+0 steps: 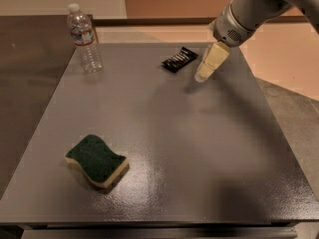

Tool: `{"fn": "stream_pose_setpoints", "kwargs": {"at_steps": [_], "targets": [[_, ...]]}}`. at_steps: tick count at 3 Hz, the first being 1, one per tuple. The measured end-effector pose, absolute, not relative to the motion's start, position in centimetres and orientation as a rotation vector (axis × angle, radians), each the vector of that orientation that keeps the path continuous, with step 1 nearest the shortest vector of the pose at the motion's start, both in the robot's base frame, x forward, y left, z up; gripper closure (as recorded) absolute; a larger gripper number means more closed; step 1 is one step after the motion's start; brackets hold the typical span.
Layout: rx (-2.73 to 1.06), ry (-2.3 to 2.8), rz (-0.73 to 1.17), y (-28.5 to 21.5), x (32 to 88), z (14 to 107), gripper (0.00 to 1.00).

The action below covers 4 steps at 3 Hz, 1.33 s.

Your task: Move rxbar chocolate near sponge

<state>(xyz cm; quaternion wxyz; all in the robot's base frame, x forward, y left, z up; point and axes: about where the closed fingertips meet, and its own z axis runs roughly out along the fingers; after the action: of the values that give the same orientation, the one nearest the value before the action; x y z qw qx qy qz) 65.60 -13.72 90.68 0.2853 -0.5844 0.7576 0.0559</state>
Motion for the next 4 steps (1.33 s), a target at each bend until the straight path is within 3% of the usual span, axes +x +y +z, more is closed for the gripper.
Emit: {"fn": "stream_pose_setpoints", "kwargs": {"at_steps": [4], "targets": [[-1.337,2.143,0.407,-11.5,74.0,84.7,0.00]]}}
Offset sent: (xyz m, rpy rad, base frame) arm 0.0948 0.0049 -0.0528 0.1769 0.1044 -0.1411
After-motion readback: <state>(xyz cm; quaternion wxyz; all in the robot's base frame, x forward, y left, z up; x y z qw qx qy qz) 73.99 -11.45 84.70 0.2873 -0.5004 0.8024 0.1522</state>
